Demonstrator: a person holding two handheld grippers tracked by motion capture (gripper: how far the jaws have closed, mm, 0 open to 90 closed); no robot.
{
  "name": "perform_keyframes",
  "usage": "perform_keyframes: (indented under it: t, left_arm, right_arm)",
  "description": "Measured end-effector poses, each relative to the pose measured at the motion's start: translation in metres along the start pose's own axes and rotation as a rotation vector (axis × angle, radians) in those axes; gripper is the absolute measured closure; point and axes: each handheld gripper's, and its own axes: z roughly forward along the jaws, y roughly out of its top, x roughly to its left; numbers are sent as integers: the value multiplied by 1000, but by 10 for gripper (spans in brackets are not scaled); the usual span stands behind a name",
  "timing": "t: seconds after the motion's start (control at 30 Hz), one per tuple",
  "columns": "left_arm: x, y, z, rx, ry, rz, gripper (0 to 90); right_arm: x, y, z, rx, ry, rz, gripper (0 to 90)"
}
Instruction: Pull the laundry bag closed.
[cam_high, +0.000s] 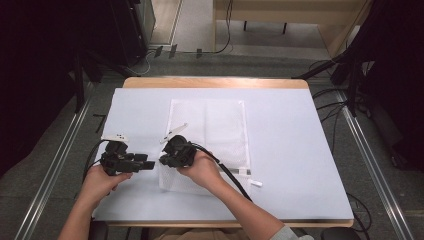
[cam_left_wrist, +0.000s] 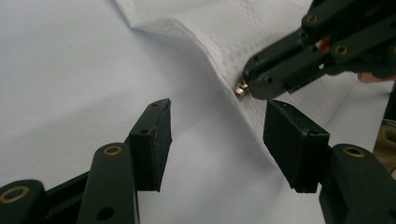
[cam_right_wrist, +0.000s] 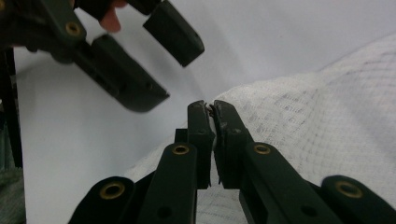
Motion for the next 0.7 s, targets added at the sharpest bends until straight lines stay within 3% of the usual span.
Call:
perform_keyframes:
  t: [0.2,0.4,0.47,0.57,0.7]
  left_arm:
    - [-5,1,8,26,-54,17,487]
    - [-6,2,17,83,-58,28,572]
    - [-7,3,19,87,-60,31,614]
    - [-9,3,19,91,-52,68,698]
    - [-10,4,22,100,-52,69,726]
  right_arm:
    - [-1,3,-5,-28,18,1,876]
    - [2,5,-11,-46,46,-13,875]
    - [3,5,-13,-50,64,-22,875]
    - [5,4,-13,-41,79,-32,876]
    - [5,4,-12,-28,92,-36,876]
